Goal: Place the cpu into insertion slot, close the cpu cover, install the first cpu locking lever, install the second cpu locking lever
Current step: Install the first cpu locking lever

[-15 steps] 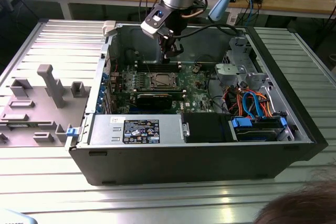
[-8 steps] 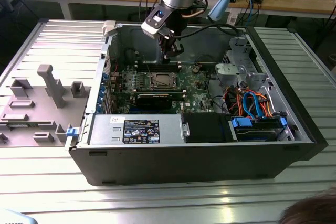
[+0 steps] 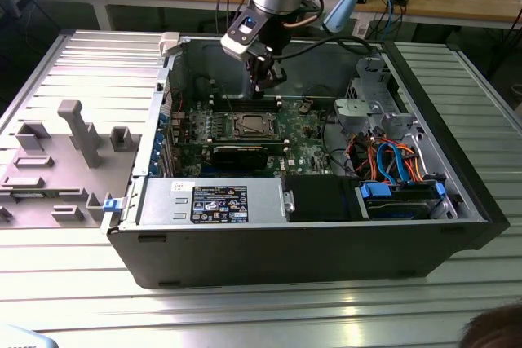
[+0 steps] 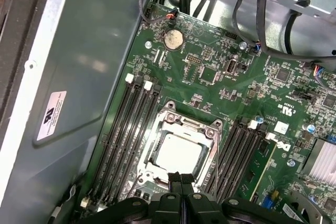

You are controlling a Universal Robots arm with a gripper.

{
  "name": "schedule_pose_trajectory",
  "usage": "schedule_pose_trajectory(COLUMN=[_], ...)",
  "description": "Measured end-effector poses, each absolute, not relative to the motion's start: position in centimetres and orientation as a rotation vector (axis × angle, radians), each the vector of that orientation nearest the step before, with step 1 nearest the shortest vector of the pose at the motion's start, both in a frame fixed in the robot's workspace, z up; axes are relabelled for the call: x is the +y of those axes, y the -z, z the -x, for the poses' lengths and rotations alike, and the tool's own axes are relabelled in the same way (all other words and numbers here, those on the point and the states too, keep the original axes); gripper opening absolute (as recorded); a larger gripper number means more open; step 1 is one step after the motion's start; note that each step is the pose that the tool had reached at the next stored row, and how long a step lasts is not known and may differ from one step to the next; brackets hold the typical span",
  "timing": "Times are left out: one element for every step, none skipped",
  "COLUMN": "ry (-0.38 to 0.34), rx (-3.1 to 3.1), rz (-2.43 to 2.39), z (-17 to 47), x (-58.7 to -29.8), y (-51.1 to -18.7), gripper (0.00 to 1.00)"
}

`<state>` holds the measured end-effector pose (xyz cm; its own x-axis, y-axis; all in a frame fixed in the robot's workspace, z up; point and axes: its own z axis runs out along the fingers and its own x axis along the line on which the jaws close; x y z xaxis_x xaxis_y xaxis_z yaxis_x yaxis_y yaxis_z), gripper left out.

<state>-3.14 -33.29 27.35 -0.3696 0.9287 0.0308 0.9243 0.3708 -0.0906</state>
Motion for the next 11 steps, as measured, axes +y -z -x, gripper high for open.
schedule_pose_trajectory(ry=[-0.089, -0.089, -0.089, -0.089, -0.09, -0.09, -0.09, -0.09, -0.09, -0.091, -0.091], rx=[-2.54, -2.543, -2.545, -2.549, -2.552, -2.555, -2.558, -2.56, -2.563, -2.565, -2.569], rz=[1.714, 1.71, 1.706, 1.7, 1.697, 1.692, 1.688, 1.684, 1.681, 1.677, 1.671], z=[3.14, 3.14, 3.14, 3.14, 3.14, 3.14, 3.14, 3.14, 3.14, 3.14, 3.14], x=[-33.29, -33.29, -33.29, -33.29, -33.29, -33.29, -33.29, -33.29, -33.29, -33.29, -33.29], y=[-27.35, -27.35, -27.35, -27.35, -27.35, -27.35, -27.35, -27.35, -27.35, -27.35, -27.35], gripper=[0.11, 0.11, 0.11, 0.11, 0.11, 0.11, 0.11, 0.11, 0.11, 0.11, 0.11])
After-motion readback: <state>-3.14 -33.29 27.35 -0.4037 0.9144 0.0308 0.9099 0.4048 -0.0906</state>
